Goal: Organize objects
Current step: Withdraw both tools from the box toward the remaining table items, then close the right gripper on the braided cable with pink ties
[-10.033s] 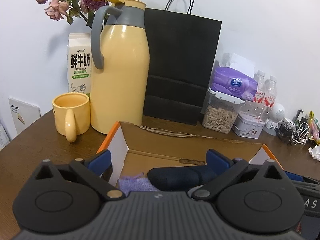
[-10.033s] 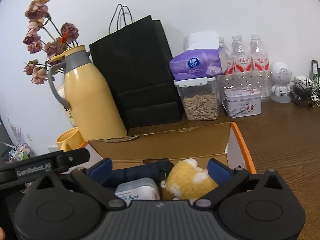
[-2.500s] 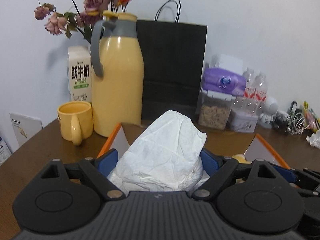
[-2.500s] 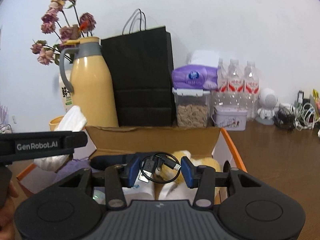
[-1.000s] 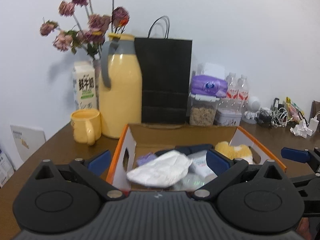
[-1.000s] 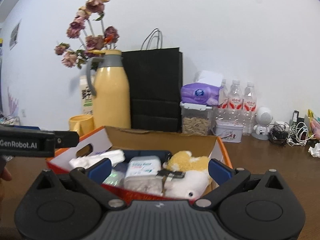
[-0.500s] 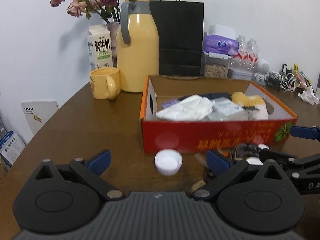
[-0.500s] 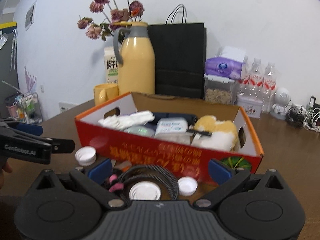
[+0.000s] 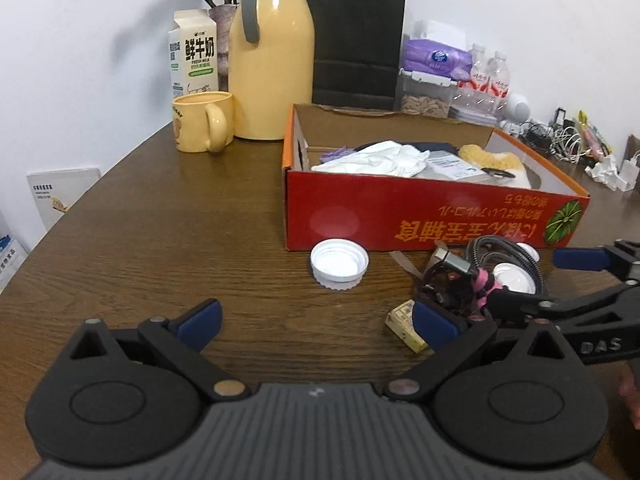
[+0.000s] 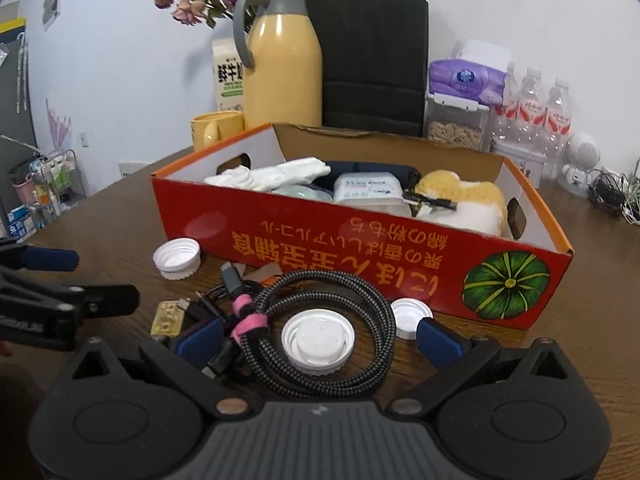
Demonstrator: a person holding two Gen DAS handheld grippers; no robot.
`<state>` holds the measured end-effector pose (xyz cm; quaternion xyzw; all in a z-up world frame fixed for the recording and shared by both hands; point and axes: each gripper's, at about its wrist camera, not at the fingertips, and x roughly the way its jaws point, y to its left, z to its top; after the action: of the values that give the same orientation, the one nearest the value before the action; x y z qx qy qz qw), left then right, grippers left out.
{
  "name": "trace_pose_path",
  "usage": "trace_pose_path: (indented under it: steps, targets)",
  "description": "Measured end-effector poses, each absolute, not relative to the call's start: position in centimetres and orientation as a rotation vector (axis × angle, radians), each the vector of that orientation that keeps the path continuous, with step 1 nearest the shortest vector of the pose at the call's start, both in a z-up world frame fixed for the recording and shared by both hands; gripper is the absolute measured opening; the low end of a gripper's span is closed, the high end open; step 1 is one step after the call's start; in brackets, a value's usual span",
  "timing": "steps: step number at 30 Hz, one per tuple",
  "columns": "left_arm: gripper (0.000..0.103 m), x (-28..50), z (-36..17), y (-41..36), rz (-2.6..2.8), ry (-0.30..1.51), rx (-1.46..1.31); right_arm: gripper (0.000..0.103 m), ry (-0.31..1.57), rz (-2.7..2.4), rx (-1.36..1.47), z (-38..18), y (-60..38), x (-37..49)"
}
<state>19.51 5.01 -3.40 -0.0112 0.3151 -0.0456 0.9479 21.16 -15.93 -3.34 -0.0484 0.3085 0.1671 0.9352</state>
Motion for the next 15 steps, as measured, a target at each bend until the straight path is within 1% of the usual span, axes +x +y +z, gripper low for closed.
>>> trace_pose_path:
  steps: [11, 15]
  targets:
    - [0.103, 19.7, -3.8, 5.3, -0.107, 0.646, -0.065, 0.103, 0.687, 0.316, -0.079, -4.4, -15.4, 23.1]
    - [0.103, 19.8, -3.9, 5.5, -0.108, 0.651, -0.078, 0.103, 0.678, 0.31, -0.098, -4.6, -15.1, 22.9]
